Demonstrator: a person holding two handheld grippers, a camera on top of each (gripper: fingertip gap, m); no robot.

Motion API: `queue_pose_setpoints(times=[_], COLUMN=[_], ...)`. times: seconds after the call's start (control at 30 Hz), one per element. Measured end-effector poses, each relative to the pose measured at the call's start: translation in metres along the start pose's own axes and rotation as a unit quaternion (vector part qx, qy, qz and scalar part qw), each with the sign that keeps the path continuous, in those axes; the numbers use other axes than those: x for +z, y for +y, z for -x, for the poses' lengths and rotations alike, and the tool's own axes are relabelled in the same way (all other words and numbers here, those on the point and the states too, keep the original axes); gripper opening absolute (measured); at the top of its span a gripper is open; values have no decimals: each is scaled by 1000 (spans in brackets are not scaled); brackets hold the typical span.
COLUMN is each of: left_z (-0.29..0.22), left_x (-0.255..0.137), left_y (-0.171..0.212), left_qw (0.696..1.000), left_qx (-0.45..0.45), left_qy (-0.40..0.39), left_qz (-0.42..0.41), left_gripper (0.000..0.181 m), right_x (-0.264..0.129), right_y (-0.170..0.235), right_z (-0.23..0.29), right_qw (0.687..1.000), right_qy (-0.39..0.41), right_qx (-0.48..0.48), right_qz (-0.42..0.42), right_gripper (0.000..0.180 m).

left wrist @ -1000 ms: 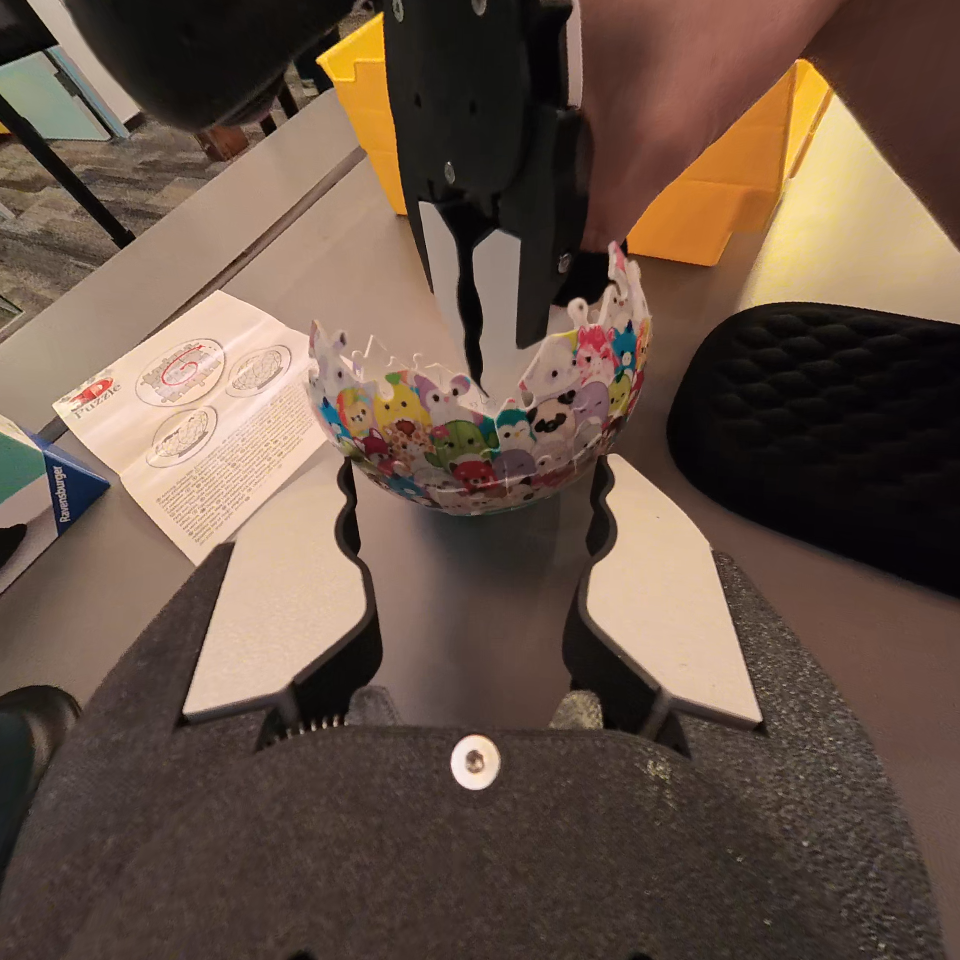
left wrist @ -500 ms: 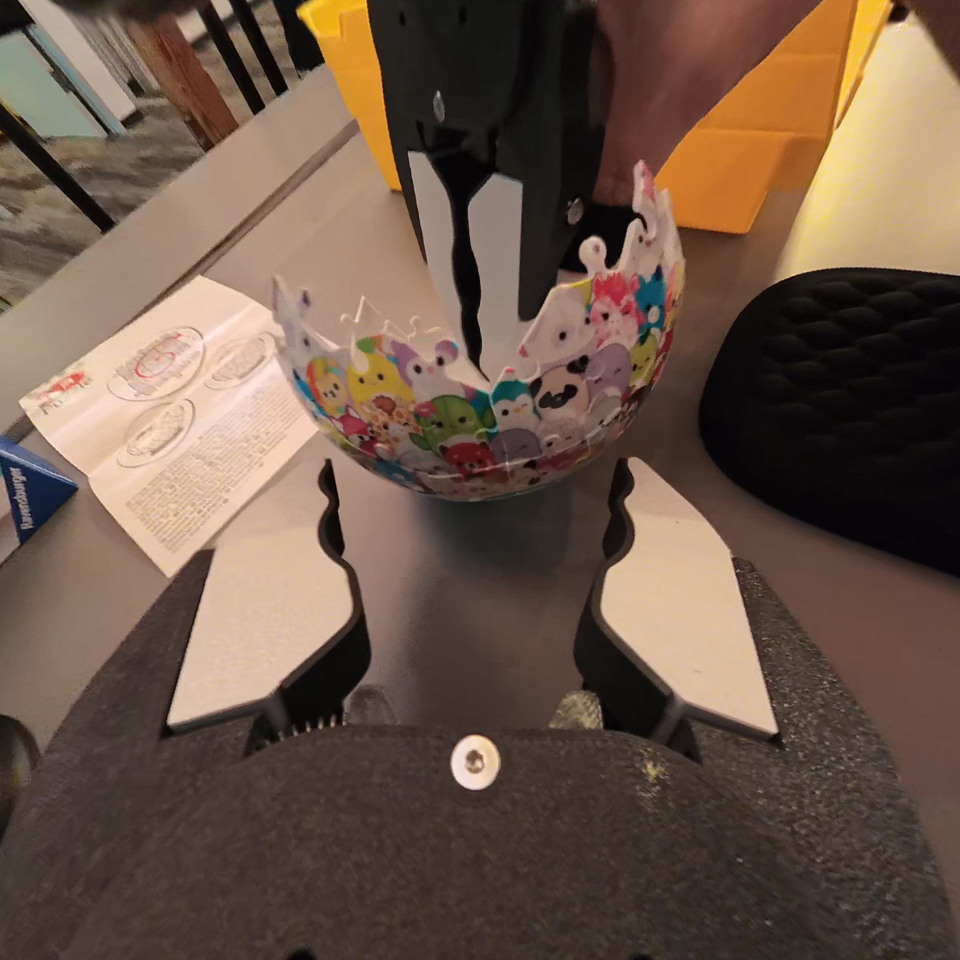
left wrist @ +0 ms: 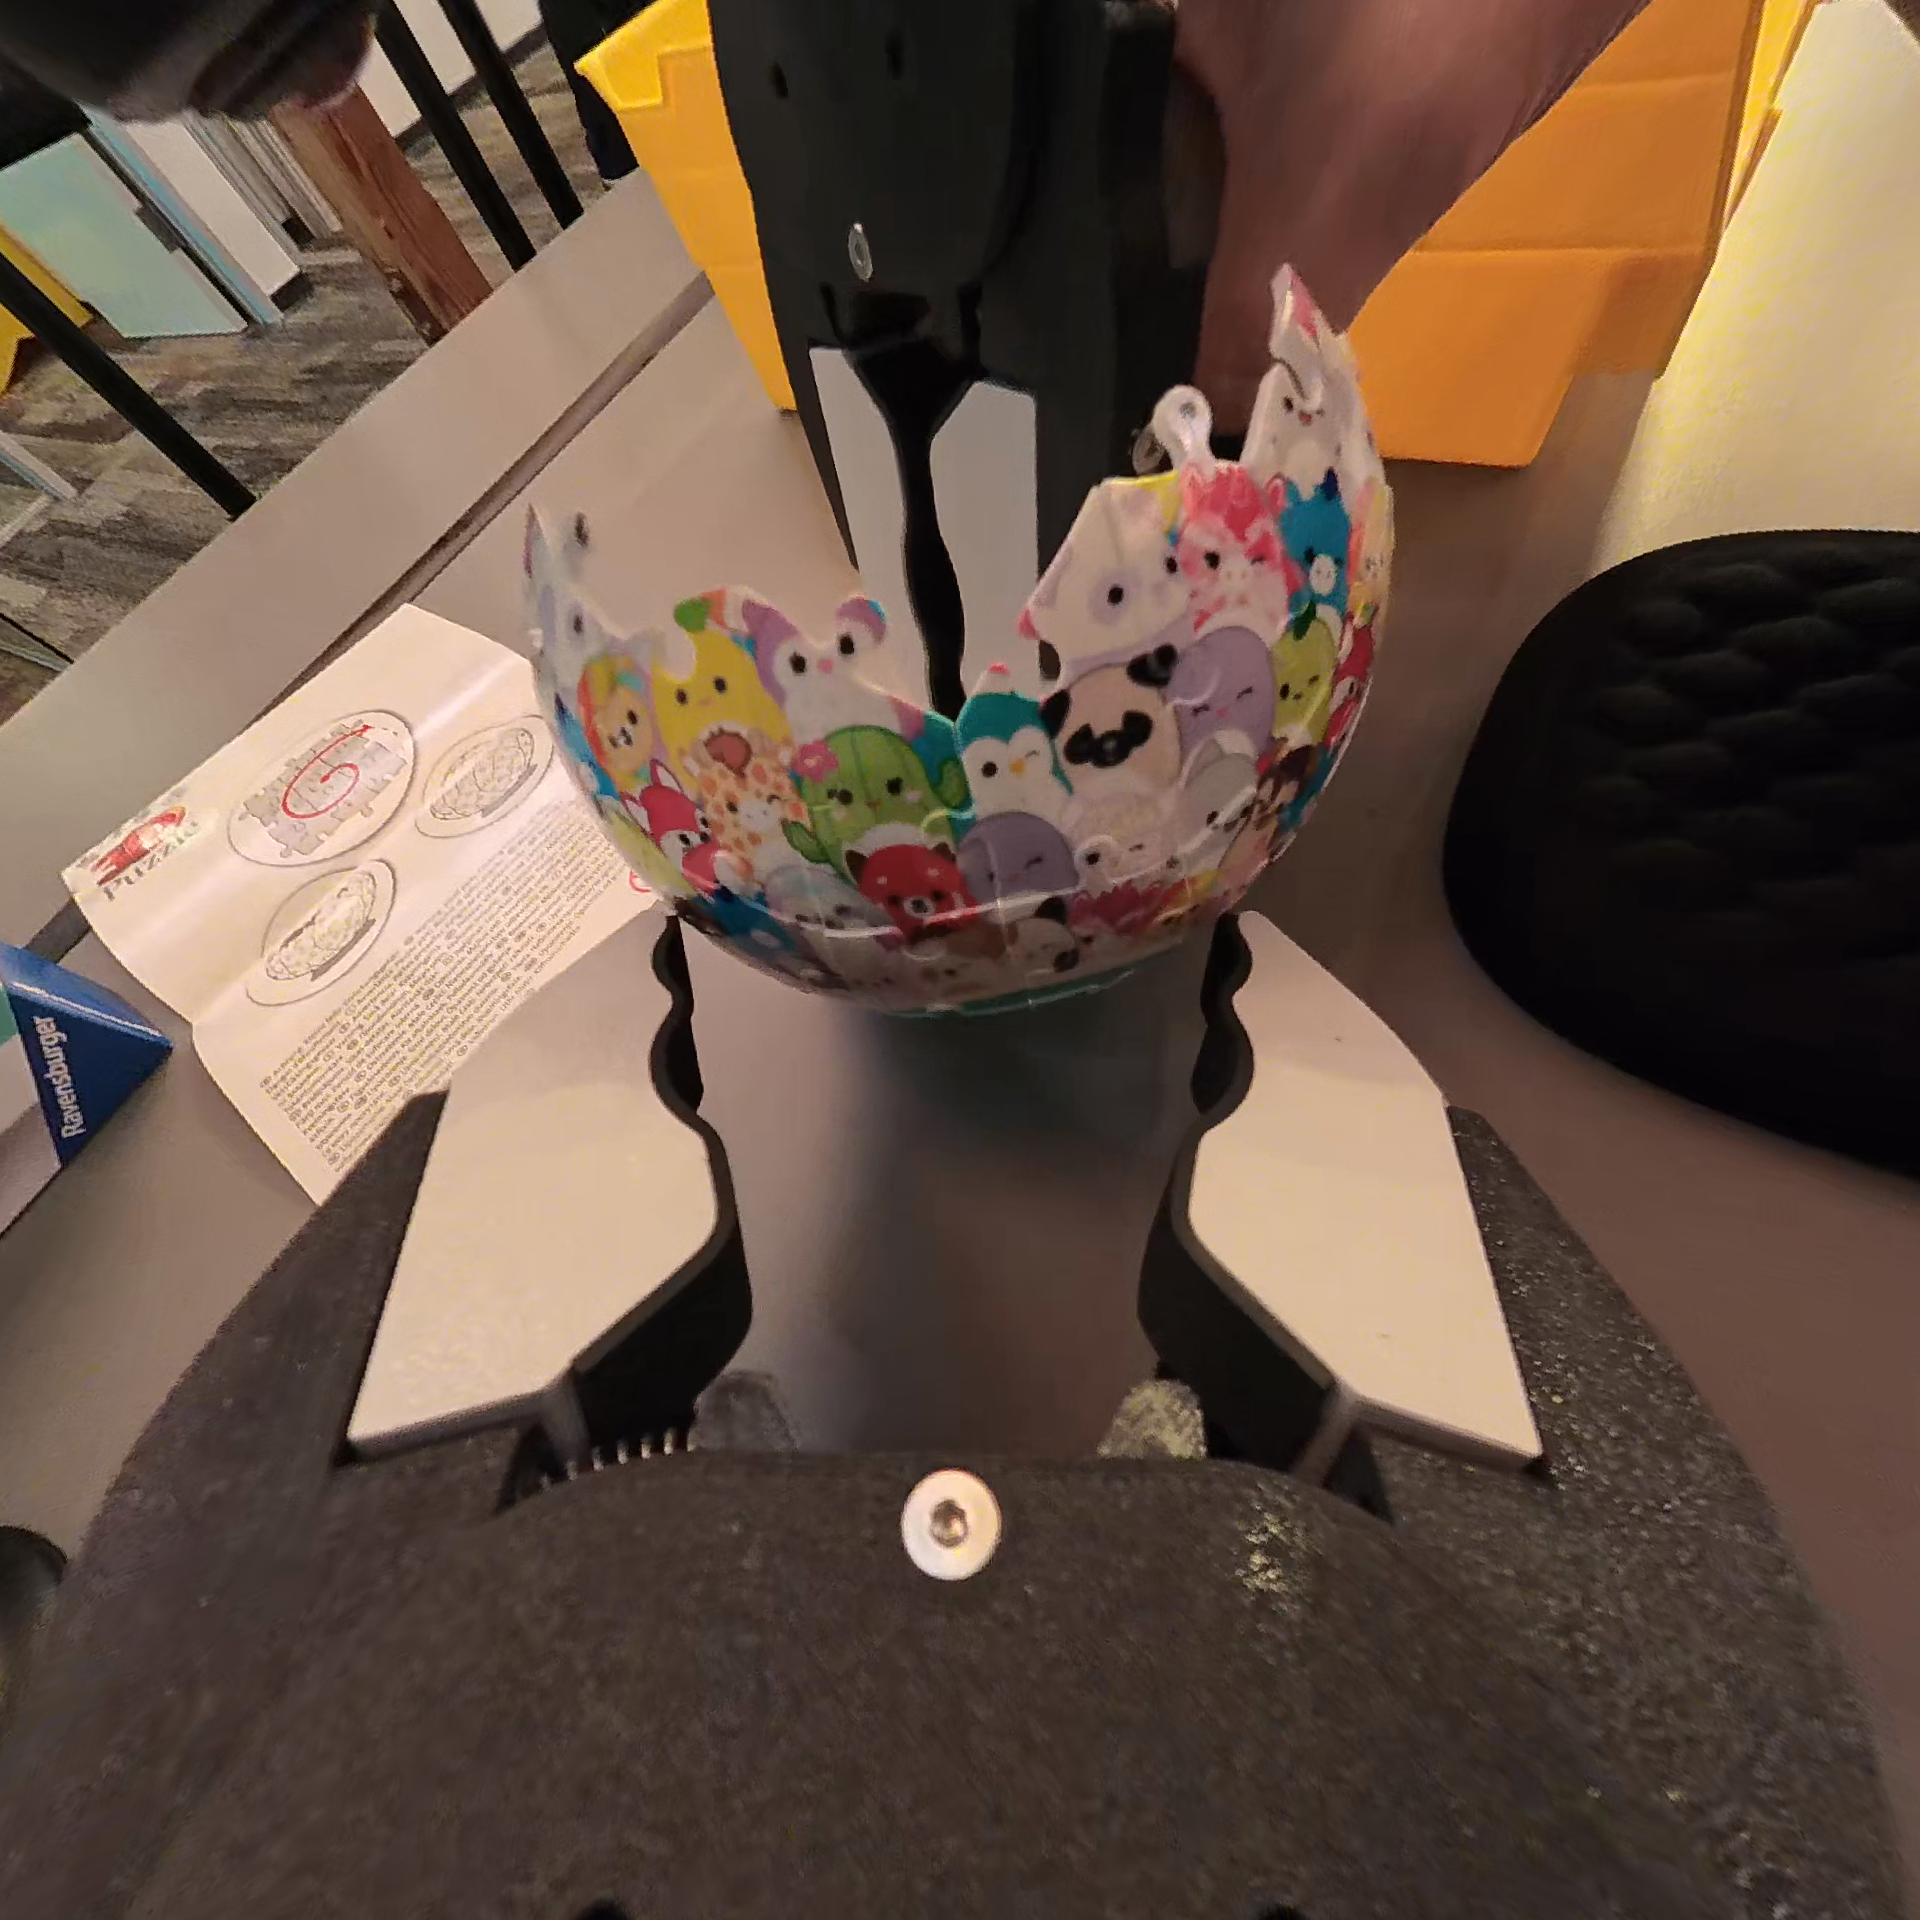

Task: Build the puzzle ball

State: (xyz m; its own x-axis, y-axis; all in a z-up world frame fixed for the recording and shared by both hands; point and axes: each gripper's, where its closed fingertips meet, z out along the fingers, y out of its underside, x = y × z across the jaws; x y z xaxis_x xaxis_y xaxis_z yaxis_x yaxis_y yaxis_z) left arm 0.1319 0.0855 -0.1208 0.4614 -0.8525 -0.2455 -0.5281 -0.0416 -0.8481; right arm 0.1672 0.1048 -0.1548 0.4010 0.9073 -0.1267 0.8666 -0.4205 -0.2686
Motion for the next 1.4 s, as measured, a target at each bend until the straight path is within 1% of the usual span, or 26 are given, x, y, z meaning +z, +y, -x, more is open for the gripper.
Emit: queue_pose_setpoints(times=[0.13, 0.23, 0.3, 0.37, 0.53, 0.67, 0.87, 1.07, 1.13, 1.17, 1.4], left_z=[-1, -1, -1, -1, -2, -5, -6, -4, -5, -5, -7], left_x=[1, 1, 1, 1, 1, 2, 4, 7, 8, 8, 8], left_y=[1, 0, 0, 0, -2, -6, -12, -13, -12, -11, -12], left_qw=[1000, 1000, 1000, 1000, 1000, 1000, 1000, 1000, 1000, 1000, 999], left_qx=[5, 5, 4, 3, 4, 9, 21, 19, 19, 20, 23], left_qy=[1, 1, 3, 3, 5, 7, 5, 6, 7, 8, 13], left_qz=[3, 0, 0, 0, -5, -11, -20, -21, -21, -20, -23], left_gripper=[94, 93, 93, 93, 92, 90, 90, 90, 90, 90, 90], right_x=[-8, -28, -37, -34, -13, -11, -8, -5, -5, -5, -2], right_y=[0, -3, 0, 5, 18, 14, 14, 15, 15, 15, 15], right_z=[-2, -6, -10, -12, -10, -9, -12, -11, -11, -11, -12], right_qw=[1000, 998, 997, 996, 997, 997, 997, 992, 991, 991, 992], right_qy=[19, 46, 67, 81, 65, 61, 55, 58, 59, 58, 51], right_qx=[-15, -17, -12, -20, -30, -43, -51, -107, -118, -121, -114], right_qz=[-7, -30, -30, -13, 31, 15, 19, 23, 22, 20, 24], right_gripper=[11, 11, 11, 11, 12, 12, 11, 9, 5, 2, 2])
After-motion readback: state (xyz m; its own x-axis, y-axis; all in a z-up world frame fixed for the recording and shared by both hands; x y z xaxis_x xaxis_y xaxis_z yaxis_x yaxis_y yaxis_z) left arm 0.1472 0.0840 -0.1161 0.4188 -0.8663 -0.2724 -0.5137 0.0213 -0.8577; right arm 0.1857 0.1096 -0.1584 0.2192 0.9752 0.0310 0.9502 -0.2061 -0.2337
